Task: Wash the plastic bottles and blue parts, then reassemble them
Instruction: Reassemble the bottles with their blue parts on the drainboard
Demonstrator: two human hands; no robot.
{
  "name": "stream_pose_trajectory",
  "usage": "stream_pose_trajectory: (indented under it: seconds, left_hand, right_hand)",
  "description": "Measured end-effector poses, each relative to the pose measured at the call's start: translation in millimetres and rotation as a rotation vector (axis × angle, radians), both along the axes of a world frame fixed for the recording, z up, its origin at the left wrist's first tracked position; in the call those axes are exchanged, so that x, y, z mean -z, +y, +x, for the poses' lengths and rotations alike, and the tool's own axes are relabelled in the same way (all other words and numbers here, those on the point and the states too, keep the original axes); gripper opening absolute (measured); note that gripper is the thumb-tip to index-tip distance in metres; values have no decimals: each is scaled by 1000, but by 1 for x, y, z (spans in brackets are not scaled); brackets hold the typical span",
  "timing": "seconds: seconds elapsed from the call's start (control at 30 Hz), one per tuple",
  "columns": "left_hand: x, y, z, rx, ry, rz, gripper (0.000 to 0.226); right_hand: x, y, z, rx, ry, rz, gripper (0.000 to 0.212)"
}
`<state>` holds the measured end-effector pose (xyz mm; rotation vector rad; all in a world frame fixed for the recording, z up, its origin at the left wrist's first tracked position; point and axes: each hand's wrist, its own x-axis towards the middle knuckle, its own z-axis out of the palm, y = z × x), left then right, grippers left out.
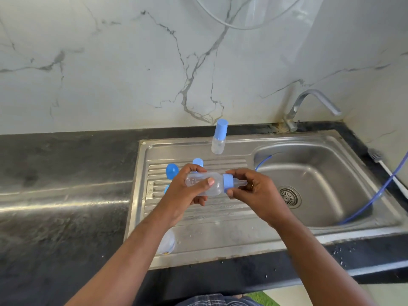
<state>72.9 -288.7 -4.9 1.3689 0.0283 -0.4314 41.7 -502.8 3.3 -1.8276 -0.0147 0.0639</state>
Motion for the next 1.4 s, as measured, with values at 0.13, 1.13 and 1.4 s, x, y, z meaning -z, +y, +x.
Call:
stream_pose_trajectory:
  seconds: [0.13, 1.13, 1.4]
  left_hand:
    - [-1, 1, -3, 33, 8, -69, 30]
    - [20, 15, 13, -20, 14, -91, 49]
    - [30, 27, 31, 97, -210, 531, 49]
  right_hand:
    - [-19, 7, 8, 24, 193, -65, 65]
    - [-12, 21, 26, -70, 47, -115, 26]
    - [5, 17, 48, -144, 145, -85, 33]
